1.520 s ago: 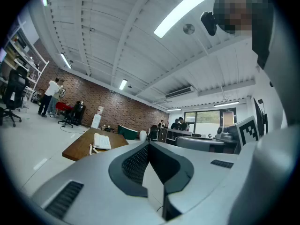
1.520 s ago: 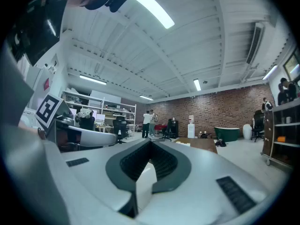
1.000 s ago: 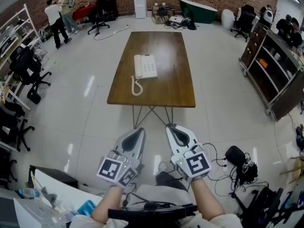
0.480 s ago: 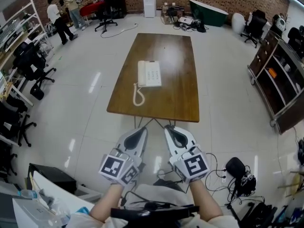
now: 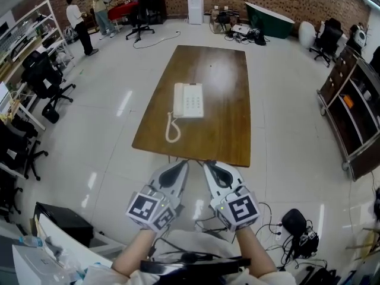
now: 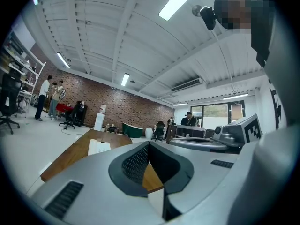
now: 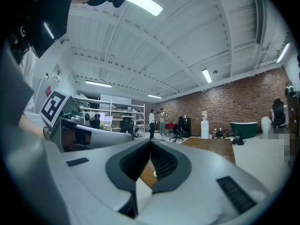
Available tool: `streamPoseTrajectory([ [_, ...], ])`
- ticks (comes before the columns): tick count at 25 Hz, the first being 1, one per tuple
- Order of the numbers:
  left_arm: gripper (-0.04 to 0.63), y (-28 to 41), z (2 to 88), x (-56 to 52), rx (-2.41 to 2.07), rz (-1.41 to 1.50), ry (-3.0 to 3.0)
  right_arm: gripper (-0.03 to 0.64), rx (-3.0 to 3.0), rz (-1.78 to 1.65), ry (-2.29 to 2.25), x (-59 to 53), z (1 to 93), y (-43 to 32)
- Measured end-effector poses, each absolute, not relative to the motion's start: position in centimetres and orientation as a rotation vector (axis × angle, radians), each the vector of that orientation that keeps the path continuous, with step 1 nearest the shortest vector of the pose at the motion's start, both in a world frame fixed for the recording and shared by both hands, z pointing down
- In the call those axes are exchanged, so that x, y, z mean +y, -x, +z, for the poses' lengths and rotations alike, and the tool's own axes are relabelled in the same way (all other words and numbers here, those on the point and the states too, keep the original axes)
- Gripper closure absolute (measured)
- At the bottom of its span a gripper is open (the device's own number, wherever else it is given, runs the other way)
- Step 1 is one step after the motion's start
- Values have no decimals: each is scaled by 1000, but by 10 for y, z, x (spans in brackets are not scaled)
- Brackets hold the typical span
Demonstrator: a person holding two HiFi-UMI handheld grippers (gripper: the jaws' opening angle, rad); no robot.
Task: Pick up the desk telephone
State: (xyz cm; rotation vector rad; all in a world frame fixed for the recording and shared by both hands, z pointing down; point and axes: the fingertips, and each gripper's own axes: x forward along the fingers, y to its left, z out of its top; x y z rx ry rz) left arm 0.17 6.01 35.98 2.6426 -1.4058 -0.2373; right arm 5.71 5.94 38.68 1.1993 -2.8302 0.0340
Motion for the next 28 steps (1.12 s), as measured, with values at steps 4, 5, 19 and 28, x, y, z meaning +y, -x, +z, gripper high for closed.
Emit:
streamPoseTrajectory([
  [4, 594, -8, 360, 50, -1437, -220, -2650, 501, -2845, 71, -1131, 51, 390, -54],
  [5, 594, -10, 361, 49, -1446, -210, -2649, 500, -2853, 86, -1122, 50, 390, -53],
  [19, 589, -17, 365, 35, -1516, -174, -2635, 500, -2861, 82, -1137, 32, 387, -62],
  [28, 589, -12, 370, 12, -1535, -183, -2626, 499, -2852, 87, -1130, 7, 391, -62],
])
